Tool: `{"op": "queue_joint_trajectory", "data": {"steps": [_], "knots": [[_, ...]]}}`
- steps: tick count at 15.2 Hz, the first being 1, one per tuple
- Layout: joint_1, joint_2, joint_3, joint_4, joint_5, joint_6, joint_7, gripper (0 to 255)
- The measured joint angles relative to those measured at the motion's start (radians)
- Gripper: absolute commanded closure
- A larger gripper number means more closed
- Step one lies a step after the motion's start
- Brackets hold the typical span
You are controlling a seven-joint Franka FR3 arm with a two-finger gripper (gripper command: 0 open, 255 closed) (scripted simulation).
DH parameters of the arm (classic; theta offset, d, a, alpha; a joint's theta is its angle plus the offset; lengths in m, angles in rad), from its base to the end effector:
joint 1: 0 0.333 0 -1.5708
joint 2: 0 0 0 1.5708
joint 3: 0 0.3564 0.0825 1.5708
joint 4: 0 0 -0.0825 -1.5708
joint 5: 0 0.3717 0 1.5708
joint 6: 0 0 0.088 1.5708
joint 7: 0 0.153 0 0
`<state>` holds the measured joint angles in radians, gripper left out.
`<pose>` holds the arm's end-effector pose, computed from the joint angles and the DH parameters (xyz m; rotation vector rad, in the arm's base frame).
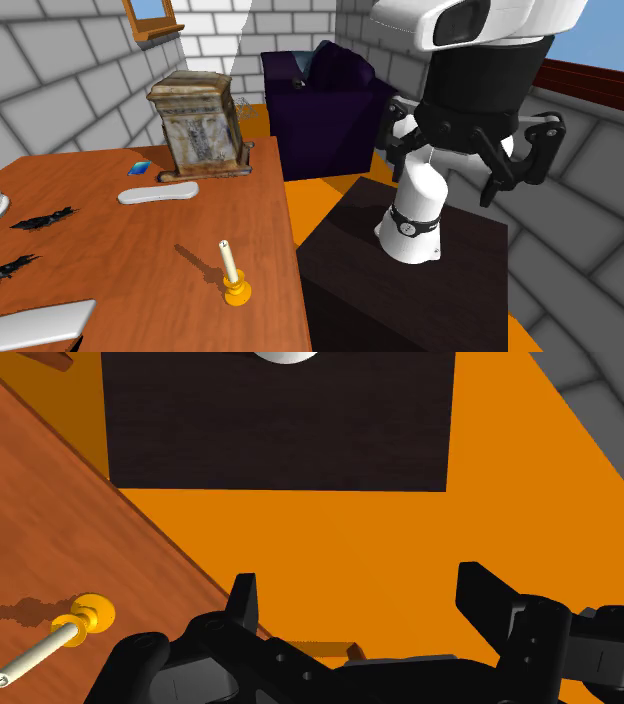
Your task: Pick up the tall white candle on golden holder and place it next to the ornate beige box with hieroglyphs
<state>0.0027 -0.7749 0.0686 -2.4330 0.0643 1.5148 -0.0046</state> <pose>0.2512 0.0327 0.5305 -3.1193 -0.0809 0.2261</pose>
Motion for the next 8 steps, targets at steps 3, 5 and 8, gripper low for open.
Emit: {"op": "queue_joint_trajectory", "data": {"steps": [3,5,8], "knots": [[-0.009,-0.026,-0.024,-0.039,-0.019,0.038,-0.030,0],[-0.020,-0.058,-0.055,-0.101,-0.042,0.106,-0.069,0],[-0.046,-0.089,-0.118,-0.182,-0.087,0.220,-0.141,0]]}}
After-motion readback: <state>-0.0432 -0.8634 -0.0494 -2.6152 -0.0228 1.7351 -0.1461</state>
